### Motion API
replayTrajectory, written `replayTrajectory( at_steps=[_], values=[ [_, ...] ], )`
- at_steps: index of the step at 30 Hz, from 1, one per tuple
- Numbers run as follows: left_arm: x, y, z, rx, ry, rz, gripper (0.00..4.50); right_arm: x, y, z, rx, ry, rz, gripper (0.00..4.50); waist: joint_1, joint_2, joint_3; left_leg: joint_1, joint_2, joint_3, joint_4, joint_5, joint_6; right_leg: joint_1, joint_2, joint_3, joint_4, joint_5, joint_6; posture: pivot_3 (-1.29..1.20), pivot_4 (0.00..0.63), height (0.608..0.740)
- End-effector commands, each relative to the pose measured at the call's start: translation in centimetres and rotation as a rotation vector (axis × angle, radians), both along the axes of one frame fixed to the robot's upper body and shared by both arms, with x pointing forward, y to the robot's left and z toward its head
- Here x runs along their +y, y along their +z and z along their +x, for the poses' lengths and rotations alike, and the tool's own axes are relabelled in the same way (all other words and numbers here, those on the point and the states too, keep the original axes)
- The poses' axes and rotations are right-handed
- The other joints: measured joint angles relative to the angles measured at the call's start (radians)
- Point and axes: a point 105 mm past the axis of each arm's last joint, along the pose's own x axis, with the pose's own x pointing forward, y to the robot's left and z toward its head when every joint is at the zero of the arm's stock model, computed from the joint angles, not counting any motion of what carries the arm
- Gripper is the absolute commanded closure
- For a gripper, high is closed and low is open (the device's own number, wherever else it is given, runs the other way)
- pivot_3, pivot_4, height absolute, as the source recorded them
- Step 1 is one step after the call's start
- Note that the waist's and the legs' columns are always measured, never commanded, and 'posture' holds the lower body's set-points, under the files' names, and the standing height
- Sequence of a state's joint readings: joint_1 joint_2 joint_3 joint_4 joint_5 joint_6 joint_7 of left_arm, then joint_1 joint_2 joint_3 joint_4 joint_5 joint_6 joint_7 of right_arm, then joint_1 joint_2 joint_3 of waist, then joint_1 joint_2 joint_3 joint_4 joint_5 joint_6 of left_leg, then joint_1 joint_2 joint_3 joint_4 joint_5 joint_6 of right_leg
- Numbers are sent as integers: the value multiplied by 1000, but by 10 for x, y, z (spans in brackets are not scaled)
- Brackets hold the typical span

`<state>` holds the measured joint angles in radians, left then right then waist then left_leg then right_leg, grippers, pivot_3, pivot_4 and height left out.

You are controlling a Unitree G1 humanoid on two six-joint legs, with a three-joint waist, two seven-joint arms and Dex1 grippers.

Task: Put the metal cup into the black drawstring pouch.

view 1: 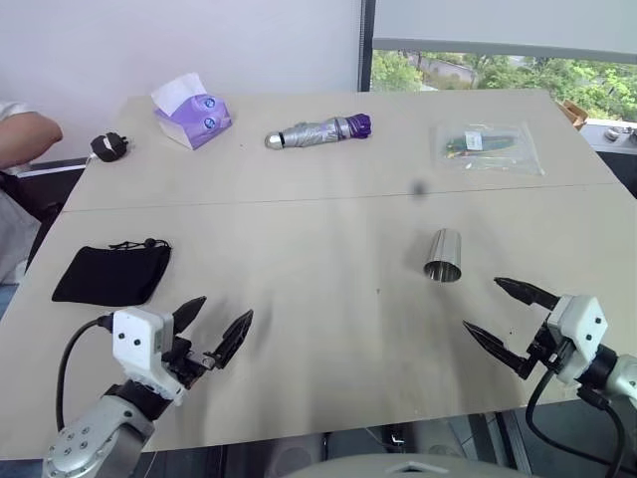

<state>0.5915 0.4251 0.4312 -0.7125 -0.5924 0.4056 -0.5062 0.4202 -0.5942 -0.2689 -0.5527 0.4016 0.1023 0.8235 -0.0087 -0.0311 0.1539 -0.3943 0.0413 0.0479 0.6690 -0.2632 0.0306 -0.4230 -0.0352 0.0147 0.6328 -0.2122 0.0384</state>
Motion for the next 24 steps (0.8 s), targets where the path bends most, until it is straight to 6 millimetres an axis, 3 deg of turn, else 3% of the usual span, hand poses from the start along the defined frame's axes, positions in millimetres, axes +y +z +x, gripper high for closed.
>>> replayTrajectory(
  at_steps=[1,4,8,13,18,24],
  values=[
    [4,18,8,-72,47,33,0,17,18,1,-78,102,26,14,0,0,0,0,0,0,0,0,0,0,0,0,0,0,0,0,150,740],
    [34,37,28,-148,271,101,0,47,43,1,-144,294,84,14,-2,1,1,1,0,0,0,0,0,0,0,0,1,0,0,0,150,740],
    [59,44,40,-120,447,269,0,61,53,3,-160,389,89,14,0,-2,-1,5,-1,-2,1,0,0,3,2,0,5,1,-1,0,150,740],
    [79,43,44,-11,505,464,0,67,49,9,-157,420,37,14,2,-2,0,8,-1,0,-2,0,0,7,2,1,1,2,-4,0,150,740],
    [99,46,52,95,538,706,0,78,57,4,-141,516,47,14,3,-2,1,8,-1,0,-2,0,0,7,1,1,0,2,-4,0,150,740],
    [118,39,66,204,592,819,0,81,60,4,-138,529,43,14,7,-2,1,9,0,0,-2,0,0,7,0,0,1,2,-3,0,150,740]
  ],
)
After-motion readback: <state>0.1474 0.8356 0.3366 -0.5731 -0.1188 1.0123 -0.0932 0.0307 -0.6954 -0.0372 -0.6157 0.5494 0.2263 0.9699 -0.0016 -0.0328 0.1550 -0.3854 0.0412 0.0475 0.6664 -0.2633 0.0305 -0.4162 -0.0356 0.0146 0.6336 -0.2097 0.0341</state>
